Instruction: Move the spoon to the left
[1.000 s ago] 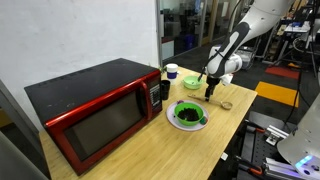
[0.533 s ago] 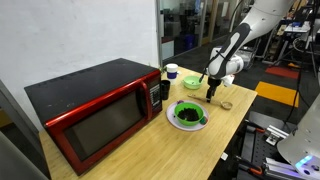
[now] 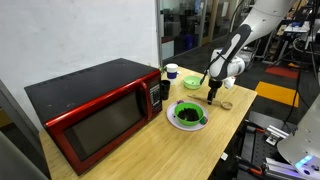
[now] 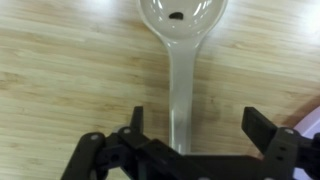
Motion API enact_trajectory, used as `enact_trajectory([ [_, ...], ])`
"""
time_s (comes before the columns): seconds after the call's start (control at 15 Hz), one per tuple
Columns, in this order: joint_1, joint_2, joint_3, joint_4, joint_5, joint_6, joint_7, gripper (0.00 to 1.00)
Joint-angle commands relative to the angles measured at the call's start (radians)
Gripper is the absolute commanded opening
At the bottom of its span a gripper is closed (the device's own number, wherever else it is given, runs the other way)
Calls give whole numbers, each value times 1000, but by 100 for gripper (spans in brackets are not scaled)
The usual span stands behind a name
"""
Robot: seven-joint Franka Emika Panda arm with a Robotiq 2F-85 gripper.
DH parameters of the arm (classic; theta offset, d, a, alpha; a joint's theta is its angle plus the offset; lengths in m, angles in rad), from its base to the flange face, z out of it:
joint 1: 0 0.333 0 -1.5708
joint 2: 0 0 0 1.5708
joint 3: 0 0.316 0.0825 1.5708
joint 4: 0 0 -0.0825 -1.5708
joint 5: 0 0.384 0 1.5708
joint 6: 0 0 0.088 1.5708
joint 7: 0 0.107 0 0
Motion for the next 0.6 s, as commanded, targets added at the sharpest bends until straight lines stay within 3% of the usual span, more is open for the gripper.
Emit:
enact_trajectory([
  [0.0,-49,8,33,-17,-2,41,-12,75],
  [0.07,-55,6,36,-19,0,42,-15,74],
  [0.53,-83,-8,51,-33,0,61,-18,23],
])
